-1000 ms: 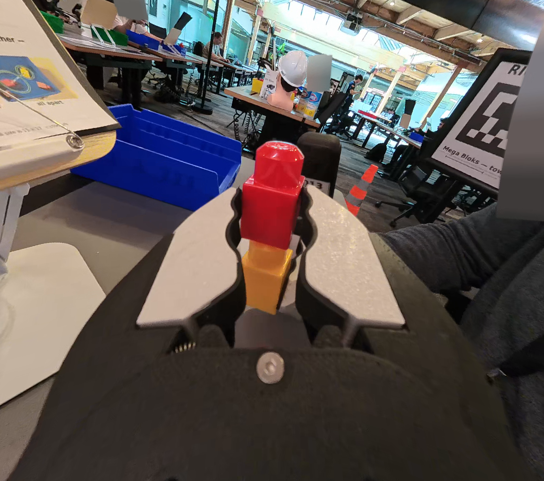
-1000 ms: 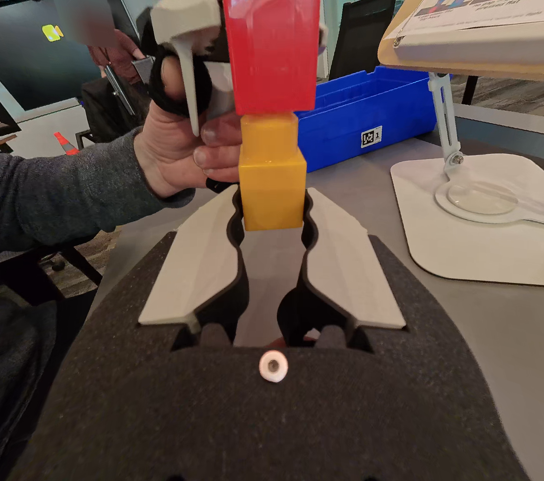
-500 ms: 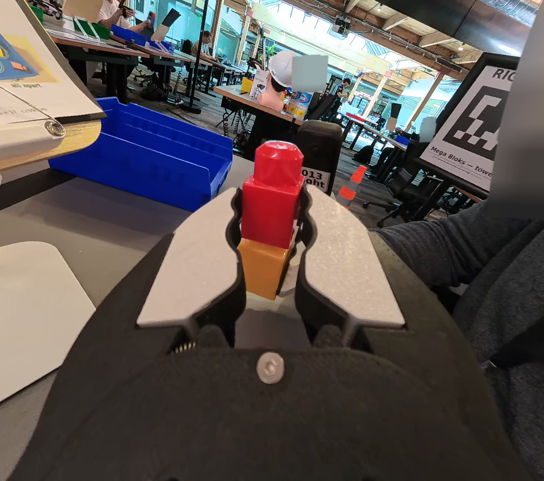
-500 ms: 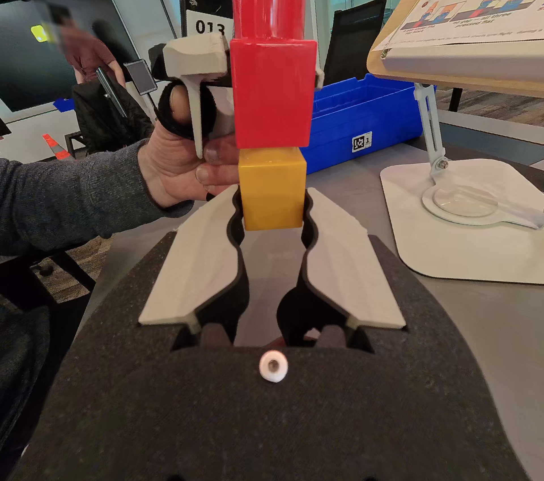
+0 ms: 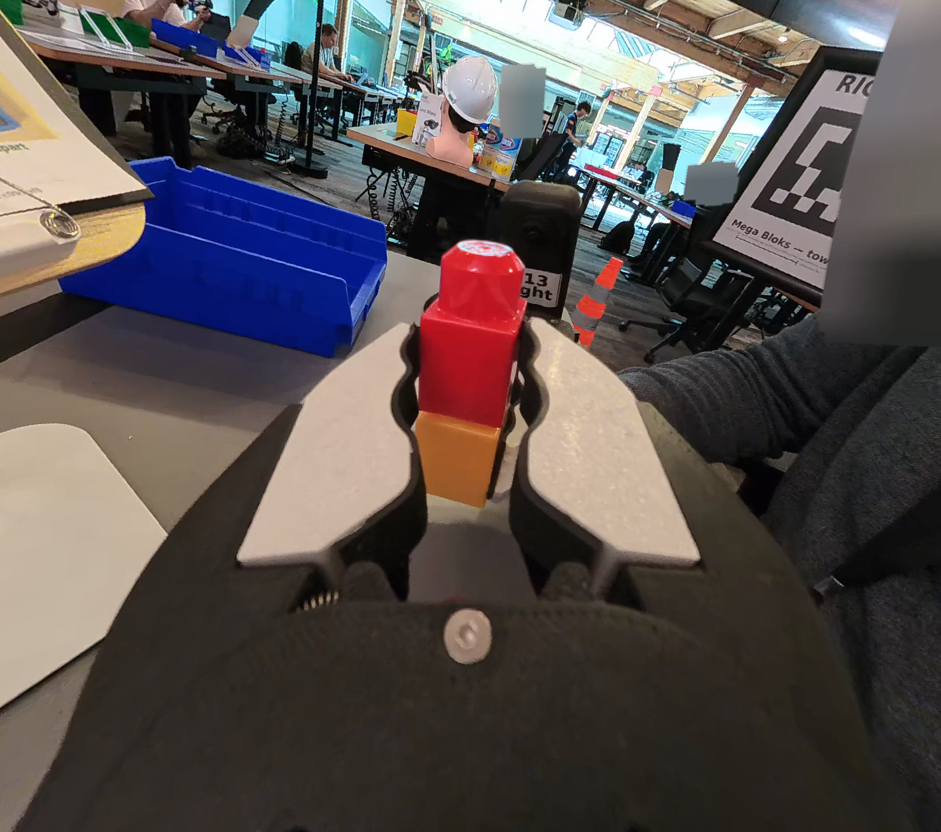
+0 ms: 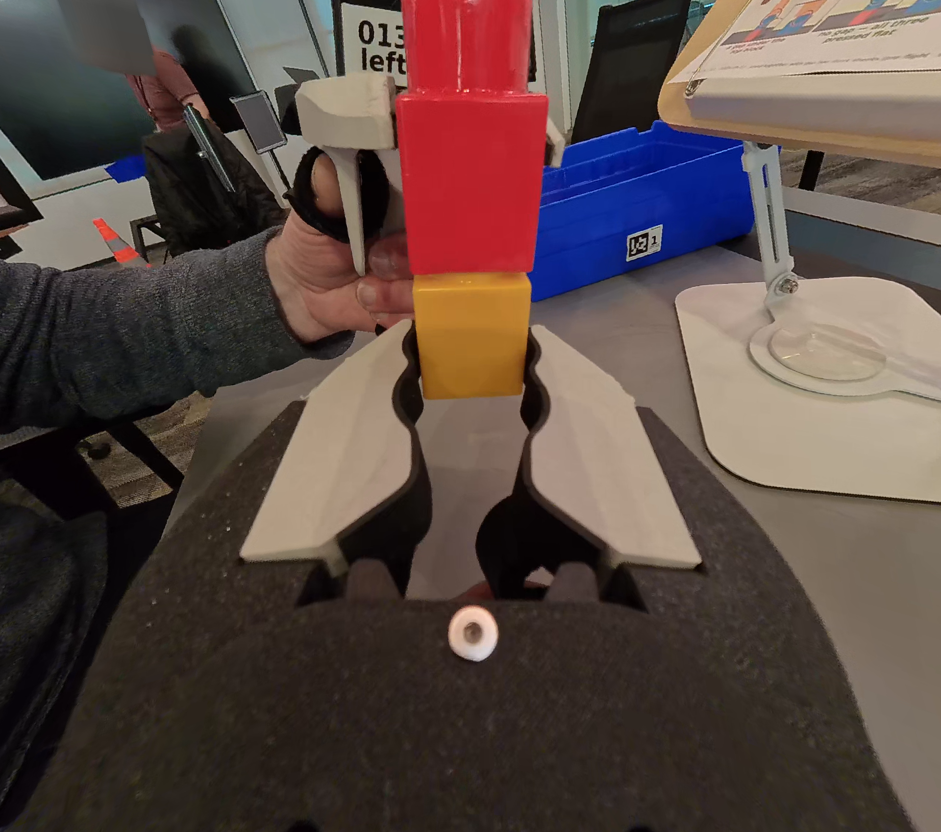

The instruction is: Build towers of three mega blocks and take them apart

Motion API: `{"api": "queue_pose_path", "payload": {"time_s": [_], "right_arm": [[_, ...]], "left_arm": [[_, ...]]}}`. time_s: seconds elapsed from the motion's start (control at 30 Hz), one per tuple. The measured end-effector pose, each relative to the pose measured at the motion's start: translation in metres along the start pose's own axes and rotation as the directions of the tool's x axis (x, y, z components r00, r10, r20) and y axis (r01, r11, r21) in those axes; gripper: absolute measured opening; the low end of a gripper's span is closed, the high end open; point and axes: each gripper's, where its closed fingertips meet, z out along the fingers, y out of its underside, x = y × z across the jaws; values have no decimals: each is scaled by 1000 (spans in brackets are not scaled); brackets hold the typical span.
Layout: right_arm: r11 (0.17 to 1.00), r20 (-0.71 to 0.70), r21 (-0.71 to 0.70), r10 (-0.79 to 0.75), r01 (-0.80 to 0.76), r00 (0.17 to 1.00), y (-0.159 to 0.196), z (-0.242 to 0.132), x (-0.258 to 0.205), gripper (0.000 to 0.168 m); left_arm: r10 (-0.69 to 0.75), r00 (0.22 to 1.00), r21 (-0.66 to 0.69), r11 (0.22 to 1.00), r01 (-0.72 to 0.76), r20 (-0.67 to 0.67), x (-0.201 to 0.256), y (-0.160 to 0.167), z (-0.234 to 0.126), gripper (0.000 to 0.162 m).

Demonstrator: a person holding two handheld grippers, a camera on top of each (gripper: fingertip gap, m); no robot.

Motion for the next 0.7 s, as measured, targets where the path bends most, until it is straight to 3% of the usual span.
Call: {"api": "queue_pose_path", "payload": {"time_s": [0.7], "right_arm": [[1000,5,-11,4,-4,1000,1,0,-1,36]], "left_arm": [[10,1000,3,1000,-10,-22,1,5,0,37]]}}
